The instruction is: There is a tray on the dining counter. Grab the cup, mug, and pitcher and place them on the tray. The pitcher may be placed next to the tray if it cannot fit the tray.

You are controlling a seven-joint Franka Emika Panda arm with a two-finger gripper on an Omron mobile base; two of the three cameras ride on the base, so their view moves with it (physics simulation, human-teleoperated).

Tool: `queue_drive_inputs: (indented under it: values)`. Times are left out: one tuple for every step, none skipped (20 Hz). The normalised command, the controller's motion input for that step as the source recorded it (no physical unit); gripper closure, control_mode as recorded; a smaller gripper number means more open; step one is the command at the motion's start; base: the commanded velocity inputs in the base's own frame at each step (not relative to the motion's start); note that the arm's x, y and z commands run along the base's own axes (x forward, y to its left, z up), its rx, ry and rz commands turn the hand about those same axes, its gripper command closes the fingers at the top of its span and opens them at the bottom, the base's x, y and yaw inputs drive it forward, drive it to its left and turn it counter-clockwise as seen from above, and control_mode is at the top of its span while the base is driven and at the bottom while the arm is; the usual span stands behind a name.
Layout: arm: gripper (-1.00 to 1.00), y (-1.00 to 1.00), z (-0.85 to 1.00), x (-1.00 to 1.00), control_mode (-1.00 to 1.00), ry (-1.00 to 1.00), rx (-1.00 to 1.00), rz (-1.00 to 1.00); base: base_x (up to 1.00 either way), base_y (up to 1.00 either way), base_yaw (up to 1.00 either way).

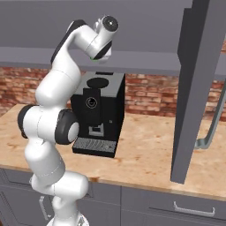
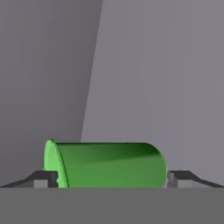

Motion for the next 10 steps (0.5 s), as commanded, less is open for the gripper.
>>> queue_drive_inputs:
  values:
    - [-1.0, 0.09, -0.07, 0.0, -1.0, 0.0, 0.0, 0.0, 0.0, 0.0, 0.0]
    - [-1.0, 0.08, -0.06, 0.0, -1.0, 0.0, 0.0, 0.0, 0.0, 0.0, 0.0]
    - [-1.0, 0.08, -0.05, 0.0, -1.0, 0.0, 0.0, 0.0, 0.0, 0.0, 0.0]
    - [-1.0, 0.06, -0.05, 0.0, -1.0, 0.0, 0.0, 0.0, 0.0, 0.0, 0.0]
    - [-1.0, 0.06, -0.04, 0.0, -1.0, 0.0, 0.0, 0.0, 0.0, 0.0, 0.0]
    - [-1.0, 0.07, -0.02, 0.0, -1.0, 0.01, 0.0, 0.0, 0.0, 0.0, 0.0]
    - [-1.0, 0.08, -0.02, 0.0, -1.0, 0.01, 0.0, 0.0, 0.0, 0.0, 0.0]
    - [-1.0, 0.08, -0.02, 0.0, -1.0, 0.01, 0.0, 0.0, 0.0, 0.0, 0.0]
    - [-1.0, 0.07, -0.01, 0.0, -1.0, 0.01, 0.0, 0.0, 0.0, 0.0, 0.0]
    - [-1.0, 0.07, -0.01, 0.0, -1.0, 0.01, 0.0, 0.0, 0.0, 0.0, 0.0]
